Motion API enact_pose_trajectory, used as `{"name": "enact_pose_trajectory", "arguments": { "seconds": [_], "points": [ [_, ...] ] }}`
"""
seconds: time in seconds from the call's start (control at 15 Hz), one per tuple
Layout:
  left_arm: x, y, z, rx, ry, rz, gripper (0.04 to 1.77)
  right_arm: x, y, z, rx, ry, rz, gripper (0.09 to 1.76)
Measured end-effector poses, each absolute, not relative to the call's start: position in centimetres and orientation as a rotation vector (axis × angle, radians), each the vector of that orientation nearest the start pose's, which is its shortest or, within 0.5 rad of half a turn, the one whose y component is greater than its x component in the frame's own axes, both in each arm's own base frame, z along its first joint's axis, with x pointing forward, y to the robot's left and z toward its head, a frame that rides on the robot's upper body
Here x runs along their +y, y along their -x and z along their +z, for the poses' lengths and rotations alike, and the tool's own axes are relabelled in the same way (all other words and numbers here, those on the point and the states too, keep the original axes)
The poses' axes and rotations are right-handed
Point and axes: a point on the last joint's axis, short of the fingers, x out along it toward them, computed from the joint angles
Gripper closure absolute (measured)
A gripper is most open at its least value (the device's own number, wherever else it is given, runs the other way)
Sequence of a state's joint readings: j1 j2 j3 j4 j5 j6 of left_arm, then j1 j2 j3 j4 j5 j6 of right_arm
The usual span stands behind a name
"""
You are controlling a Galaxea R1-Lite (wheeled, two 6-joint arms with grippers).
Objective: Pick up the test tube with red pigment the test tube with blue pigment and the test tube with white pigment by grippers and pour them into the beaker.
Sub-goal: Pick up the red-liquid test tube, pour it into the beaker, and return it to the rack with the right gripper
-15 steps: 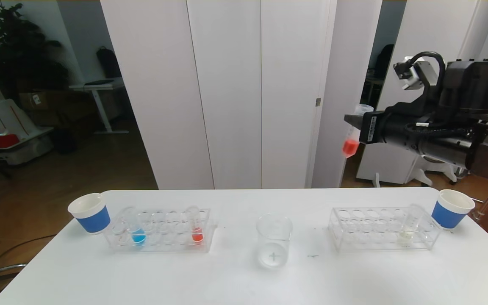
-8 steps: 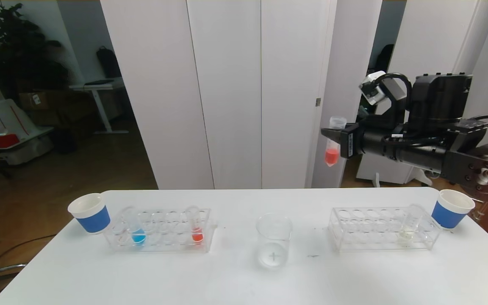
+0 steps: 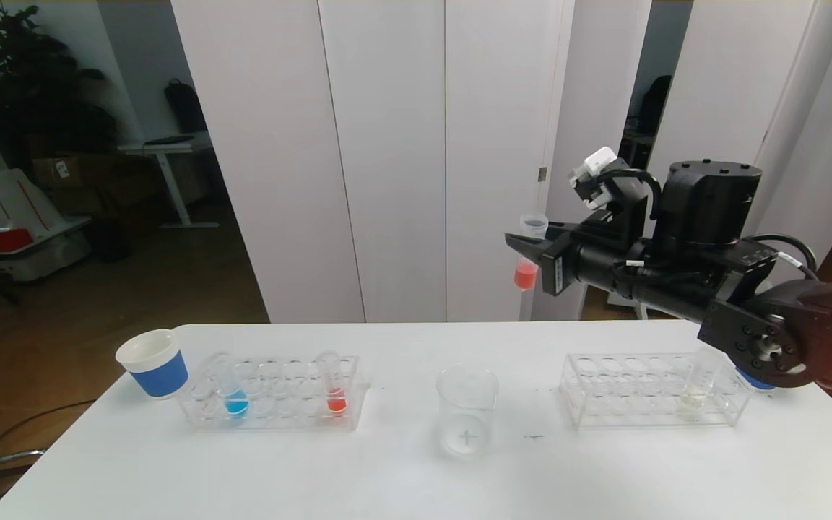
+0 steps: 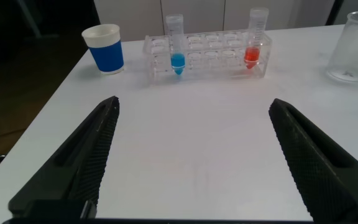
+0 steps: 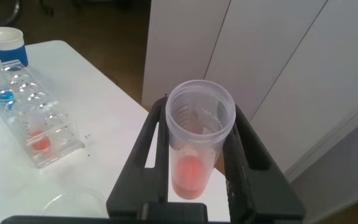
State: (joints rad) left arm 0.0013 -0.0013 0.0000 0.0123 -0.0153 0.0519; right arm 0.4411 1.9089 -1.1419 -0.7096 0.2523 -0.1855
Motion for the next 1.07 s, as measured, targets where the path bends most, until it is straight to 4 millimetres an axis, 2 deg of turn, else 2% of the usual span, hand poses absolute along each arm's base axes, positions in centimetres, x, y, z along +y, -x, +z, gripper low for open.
{"name": "enact_pose_trajectory", "arguments": {
  "seconds": [0.4, 0.67, 1.07],
  "points": [
    [0.0, 2.3, 7.4, 0.01, -0.052, -0.015, 0.09, 17.4, -32.7, 19.2, -0.134, 0.329, 0.732, 1.27],
    [0.0, 2.3, 7.4, 0.011, -0.052, -0.014, 0.09, 17.4, -31.9, 17.6, -0.141, 0.447, 0.769, 1.27],
    [0.0, 2.3, 7.4, 0.011, -0.052, -0.014, 0.09, 17.3, -31.2, 17.3, -0.245, 0.557, 0.835, 1.27]
  ]
}}
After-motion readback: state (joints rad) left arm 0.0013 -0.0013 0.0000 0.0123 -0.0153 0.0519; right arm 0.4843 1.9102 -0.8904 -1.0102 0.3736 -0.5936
